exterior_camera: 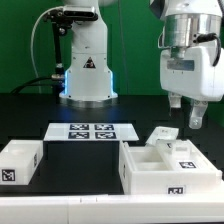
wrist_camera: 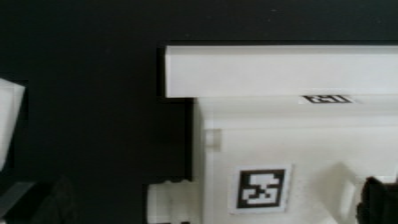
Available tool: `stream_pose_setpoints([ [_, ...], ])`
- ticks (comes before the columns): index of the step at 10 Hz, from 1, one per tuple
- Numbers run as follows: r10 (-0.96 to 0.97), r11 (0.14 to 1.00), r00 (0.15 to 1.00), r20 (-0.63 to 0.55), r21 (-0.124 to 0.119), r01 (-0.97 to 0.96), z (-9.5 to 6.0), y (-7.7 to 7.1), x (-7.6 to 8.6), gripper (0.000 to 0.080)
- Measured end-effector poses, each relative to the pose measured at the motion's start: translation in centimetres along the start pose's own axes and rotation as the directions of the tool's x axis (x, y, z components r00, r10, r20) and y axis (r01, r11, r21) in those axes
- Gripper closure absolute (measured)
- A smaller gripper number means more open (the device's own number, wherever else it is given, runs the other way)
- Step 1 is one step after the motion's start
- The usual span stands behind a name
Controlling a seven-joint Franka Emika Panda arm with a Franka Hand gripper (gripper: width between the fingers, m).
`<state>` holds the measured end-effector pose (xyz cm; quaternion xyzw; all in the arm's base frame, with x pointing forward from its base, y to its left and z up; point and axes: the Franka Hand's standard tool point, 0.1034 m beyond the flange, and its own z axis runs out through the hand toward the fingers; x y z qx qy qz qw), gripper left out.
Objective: Assemble cabinet
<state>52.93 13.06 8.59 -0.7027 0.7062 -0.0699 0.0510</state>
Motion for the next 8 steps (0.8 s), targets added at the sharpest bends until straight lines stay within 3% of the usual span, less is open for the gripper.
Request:
stream_pose_setpoints([
  [2, -0.012, 0.998, 1.0, 0.011, 0.066, 0.011, 0.6, 1.6, -0.8, 0.0003],
  [3, -0.002, 0.999, 1.0, 0.023, 0.053, 0.001, 0.8, 2.0, -1.1, 0.0003],
  [4, -0.077, 0.997, 0.997, 0.032, 0.016, 0.076, 0.7, 1.7, -1.1, 0.0003],
  [5, -0.156, 0.987, 0.987, 0.023, 0.034, 0.155, 0.7, 1.4, -1.0, 0.0003],
  [6, -0.204, 0.979, 0.979, 0.021, 0.032, 0.203, 0.8, 1.6, -1.1, 0.0003],
  [7, -0.373, 0.928, 0.928, 0.013, 0.024, 0.373, 0.8, 1.6, -1.5, 0.0003],
  [8, -0.495, 0.869, 0.869, 0.007, 0.03, 0.495, 0.8, 1.6, -1.6, 0.0003],
])
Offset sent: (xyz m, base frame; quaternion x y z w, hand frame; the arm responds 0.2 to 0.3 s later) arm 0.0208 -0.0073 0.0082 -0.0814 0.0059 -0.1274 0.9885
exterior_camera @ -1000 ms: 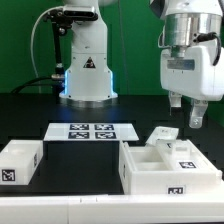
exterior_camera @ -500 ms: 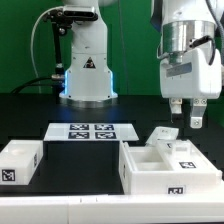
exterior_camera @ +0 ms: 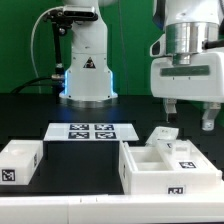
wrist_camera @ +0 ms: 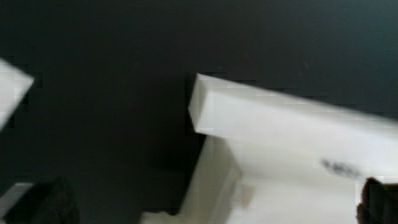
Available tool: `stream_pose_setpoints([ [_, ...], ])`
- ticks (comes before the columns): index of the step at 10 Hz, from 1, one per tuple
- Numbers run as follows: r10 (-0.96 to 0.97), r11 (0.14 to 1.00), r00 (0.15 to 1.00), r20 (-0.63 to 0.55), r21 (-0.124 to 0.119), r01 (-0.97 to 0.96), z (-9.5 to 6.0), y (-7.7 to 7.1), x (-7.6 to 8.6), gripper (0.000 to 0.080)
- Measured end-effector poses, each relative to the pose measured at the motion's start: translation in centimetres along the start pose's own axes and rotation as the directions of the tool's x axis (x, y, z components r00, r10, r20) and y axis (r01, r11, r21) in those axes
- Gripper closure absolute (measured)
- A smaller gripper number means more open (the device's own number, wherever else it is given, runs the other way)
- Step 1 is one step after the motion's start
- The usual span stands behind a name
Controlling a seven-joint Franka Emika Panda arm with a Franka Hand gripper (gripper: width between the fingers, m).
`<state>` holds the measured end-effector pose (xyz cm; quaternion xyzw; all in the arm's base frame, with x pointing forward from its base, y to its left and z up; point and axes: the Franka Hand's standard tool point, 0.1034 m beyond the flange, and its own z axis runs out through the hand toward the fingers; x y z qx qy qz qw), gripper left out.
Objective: Assemble cabinet
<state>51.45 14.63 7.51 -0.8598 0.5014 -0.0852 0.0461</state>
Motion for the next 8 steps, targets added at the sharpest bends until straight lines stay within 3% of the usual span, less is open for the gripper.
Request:
stream_pose_setpoints([
  [3, -0.417, 0.909, 0.909, -0.007, 0.006, 0.417, 0.15, 0.23, -0.41, 0.0003],
  [6, -0.591, 0.806, 0.806, -0.012, -0.006, 0.591, 0.21, 0.24, -0.18, 0.0003],
  [8, -0.69, 0.723, 0.723, 0.036, 0.007, 0.691, 0.28, 0.91, -0.26, 0.0003],
])
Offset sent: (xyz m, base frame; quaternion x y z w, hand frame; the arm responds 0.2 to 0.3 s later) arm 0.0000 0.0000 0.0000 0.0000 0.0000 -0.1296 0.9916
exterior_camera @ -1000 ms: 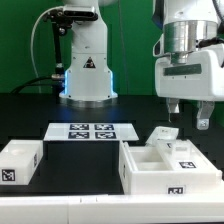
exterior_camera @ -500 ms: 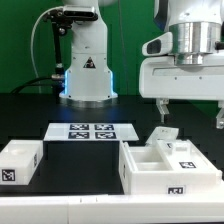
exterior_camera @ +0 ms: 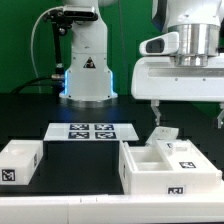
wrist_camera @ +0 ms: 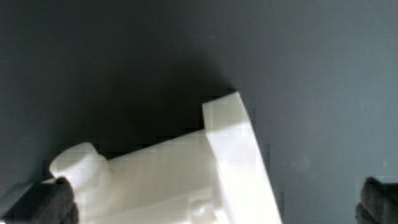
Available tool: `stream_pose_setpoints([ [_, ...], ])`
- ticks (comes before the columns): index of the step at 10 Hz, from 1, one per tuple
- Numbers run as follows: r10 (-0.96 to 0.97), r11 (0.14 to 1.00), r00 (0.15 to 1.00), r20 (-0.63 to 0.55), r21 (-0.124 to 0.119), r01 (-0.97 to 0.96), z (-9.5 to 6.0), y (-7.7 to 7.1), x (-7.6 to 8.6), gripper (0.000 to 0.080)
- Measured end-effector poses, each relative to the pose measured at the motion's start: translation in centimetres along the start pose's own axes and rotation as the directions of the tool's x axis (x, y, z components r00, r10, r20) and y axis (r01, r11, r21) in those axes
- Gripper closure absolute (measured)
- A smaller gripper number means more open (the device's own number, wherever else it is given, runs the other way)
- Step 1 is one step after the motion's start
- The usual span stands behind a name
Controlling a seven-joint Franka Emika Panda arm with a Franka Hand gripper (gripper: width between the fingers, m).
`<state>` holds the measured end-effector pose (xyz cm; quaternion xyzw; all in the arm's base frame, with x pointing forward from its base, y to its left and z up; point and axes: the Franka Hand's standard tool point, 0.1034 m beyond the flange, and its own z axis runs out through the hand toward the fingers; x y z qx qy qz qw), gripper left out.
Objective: Assemble cabinet
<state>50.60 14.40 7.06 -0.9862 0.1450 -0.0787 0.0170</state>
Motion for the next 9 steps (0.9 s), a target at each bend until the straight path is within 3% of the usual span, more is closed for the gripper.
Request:
stream_pose_setpoints([
  [2, -0.118, 0.993, 0.993, 0.006, 0.006, 0.118, 0.2, -0.3, -1.1, 0.0003],
  [5, -0.313, 0.95, 0.95, 0.007, -0.012, 0.313, 0.3, 0.2, -0.7, 0.0003],
  [6, -0.465, 0.885, 0.885, 0.024, -0.017, 0.466, 0.4, 0.1, -1.3, 0.0003],
  [8, -0.604, 0.797, 0.797, 0.027, -0.02, 0.604, 0.2, -1.6, -3.3, 0.0003],
  [9, -0.653, 0.757, 0.757, 0.02, -0.02, 0.653, -0.2, -1.4, -3.1, 0.0003],
])
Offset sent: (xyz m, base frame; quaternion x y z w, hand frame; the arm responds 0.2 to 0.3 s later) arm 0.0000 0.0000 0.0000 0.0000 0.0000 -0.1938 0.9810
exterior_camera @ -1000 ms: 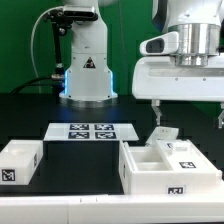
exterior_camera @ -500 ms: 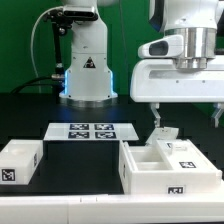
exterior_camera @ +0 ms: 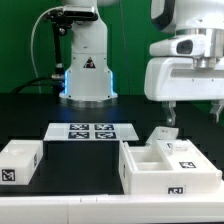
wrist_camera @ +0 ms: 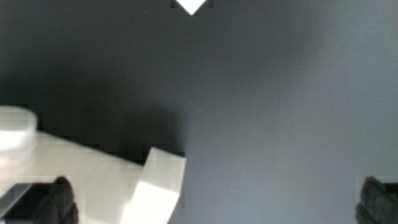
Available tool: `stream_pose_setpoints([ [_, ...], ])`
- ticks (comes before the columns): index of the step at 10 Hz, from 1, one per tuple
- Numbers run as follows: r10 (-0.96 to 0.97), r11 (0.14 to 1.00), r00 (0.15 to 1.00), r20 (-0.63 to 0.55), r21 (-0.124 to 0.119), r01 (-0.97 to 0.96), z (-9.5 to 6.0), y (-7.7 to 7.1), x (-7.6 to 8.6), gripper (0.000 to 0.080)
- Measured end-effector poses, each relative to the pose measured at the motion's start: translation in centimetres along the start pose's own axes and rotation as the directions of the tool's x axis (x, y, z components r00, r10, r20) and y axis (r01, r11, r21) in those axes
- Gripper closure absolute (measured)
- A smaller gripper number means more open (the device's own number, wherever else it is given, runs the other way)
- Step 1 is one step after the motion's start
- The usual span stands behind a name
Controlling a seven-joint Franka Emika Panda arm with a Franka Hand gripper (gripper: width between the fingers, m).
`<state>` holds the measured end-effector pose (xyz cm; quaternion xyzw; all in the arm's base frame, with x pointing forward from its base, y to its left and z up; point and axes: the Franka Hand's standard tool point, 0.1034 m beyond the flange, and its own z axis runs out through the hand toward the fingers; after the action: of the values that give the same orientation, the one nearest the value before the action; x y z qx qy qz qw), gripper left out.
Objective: Assemble cabinet
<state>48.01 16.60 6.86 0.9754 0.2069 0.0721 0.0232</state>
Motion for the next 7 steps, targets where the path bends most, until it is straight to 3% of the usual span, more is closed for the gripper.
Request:
stream_pose_setpoints([
  [3, -0.189, 0.982, 0.982, 0.022, -0.01, 0.189, 0.3, 0.6, -0.4, 0.0003],
  [4, -0.223, 0.975, 0.969, 0.106, 0.032, 0.221, 1.0, 0.7, -2.1, 0.0003],
  [5, -0.303, 0.953, 0.94, 0.156, 0.055, 0.299, 1.5, 0.2, -3.0, 0.0003],
  [7, -0.392, 0.92, 0.906, 0.162, 0.061, 0.388, 1.8, 0.2, -3.2, 0.0003],
])
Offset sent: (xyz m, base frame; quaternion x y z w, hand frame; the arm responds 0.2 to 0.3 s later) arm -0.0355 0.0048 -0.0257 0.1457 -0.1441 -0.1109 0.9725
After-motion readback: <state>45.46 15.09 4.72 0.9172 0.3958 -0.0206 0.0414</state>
